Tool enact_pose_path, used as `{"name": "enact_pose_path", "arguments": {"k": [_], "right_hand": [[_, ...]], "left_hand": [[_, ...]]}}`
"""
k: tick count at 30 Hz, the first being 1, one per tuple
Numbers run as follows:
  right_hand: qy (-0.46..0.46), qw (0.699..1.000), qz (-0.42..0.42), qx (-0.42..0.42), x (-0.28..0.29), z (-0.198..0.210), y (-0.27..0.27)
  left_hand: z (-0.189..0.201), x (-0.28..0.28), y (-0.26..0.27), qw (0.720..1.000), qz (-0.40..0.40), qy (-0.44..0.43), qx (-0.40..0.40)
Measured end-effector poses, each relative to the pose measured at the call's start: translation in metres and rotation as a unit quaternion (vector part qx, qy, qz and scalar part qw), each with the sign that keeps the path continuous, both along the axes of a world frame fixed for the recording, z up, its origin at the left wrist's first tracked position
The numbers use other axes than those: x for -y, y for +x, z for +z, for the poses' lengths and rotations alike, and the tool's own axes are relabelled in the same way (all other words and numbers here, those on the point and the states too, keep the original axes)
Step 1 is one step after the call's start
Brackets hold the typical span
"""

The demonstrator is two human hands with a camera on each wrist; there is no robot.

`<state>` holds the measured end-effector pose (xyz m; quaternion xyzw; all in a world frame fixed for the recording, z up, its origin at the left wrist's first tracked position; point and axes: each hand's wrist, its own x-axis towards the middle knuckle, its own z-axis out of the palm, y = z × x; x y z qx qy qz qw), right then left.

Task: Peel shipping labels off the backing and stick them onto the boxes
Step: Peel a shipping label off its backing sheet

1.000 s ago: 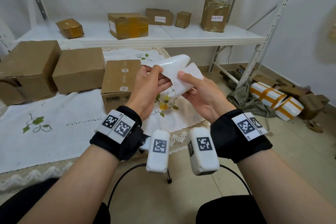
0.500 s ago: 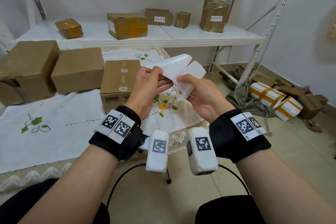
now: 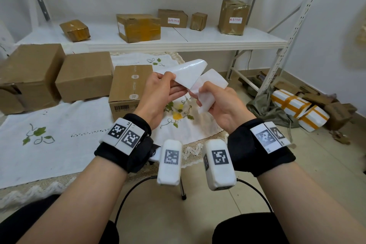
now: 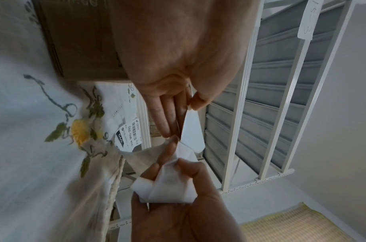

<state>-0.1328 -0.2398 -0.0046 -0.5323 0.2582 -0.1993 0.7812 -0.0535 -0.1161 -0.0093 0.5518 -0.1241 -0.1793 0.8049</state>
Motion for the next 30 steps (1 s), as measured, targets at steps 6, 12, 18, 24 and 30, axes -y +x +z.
{"name": "enact_pose_path", "arguments": {"k": [6, 12, 18, 24, 30], "right_hand": [[-0.004, 1.000, 0.008, 0.012, 0.000, 0.000, -0.002], [-0.021, 1.000, 0.013, -0.008, 0.000, 0.000, -0.002], [-0.041, 0.999, 0.011, -0.022, 0.002, 0.000, -0.001], [-0.013, 0.999, -0.014, -0.029, 0.011, -0.004, 0.000], [0.013, 1.000, -0.009, -0.005, 0.009, -0.003, 0.001]], "left_hand": [[0.001, 0.000, -0.002, 1.000, -0.014, 0.008, 0.013], [0.003, -0.002, -0.001, 1.000, -0.007, -0.002, 0.012], [0.003, -0.003, 0.003, 1.000, 0.005, -0.004, 0.007], [0.006, -0.009, 0.009, 0.999, 0.031, -0.010, 0.011], [0.008, -0.011, 0.011, 0.999, 0.038, -0.018, 0.021]]}}
